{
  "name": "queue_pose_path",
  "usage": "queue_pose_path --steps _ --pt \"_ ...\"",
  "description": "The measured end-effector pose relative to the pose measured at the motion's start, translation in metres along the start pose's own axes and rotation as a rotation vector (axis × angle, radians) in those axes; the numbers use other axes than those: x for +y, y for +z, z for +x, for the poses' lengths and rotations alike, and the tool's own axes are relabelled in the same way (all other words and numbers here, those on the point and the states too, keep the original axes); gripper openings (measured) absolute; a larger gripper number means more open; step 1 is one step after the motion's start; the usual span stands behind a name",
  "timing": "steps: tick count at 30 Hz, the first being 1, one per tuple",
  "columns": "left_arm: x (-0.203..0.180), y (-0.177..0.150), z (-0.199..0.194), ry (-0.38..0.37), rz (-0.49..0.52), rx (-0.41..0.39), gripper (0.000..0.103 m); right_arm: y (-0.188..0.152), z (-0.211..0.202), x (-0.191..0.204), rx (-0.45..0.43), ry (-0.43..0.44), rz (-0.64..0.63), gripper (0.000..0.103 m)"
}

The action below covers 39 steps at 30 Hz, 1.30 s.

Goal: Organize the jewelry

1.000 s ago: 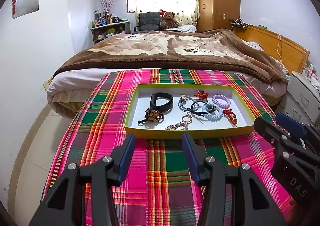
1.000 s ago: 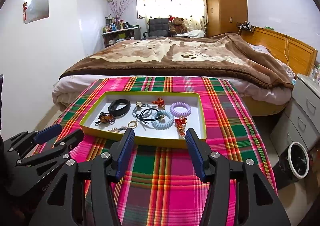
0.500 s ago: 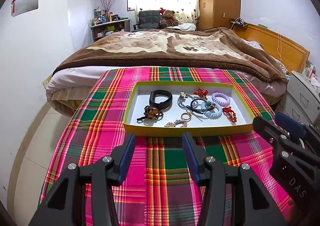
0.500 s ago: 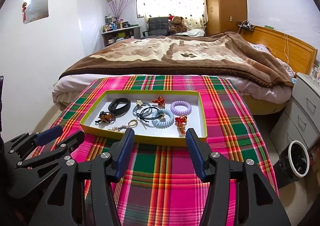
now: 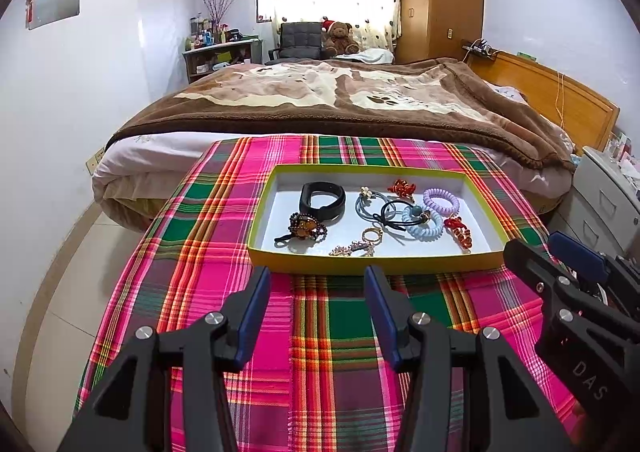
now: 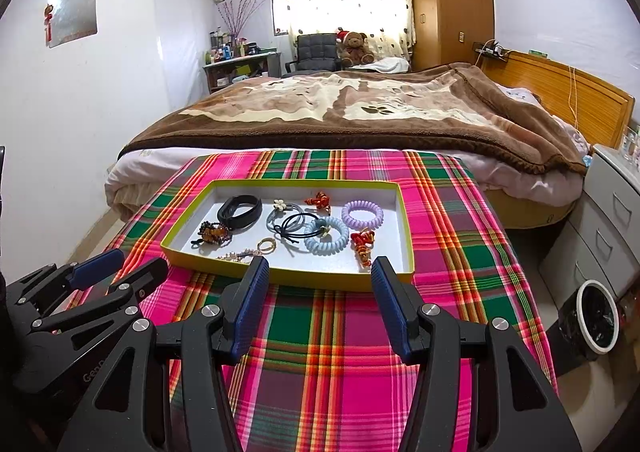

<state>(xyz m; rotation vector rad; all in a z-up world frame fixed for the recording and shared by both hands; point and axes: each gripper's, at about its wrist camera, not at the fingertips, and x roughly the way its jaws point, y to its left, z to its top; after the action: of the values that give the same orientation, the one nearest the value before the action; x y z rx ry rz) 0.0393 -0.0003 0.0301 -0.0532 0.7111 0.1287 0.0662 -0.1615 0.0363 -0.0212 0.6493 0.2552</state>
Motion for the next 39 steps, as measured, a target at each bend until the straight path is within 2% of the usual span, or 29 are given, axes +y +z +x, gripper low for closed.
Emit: queue_pose_path --steps 39 --pt "-0.0044 -0.002 0.0048 0.009 0.011 0.018 0.051 -0.0012 -0.0023 -0.0005 0.009 0.009 0.017 0.054"
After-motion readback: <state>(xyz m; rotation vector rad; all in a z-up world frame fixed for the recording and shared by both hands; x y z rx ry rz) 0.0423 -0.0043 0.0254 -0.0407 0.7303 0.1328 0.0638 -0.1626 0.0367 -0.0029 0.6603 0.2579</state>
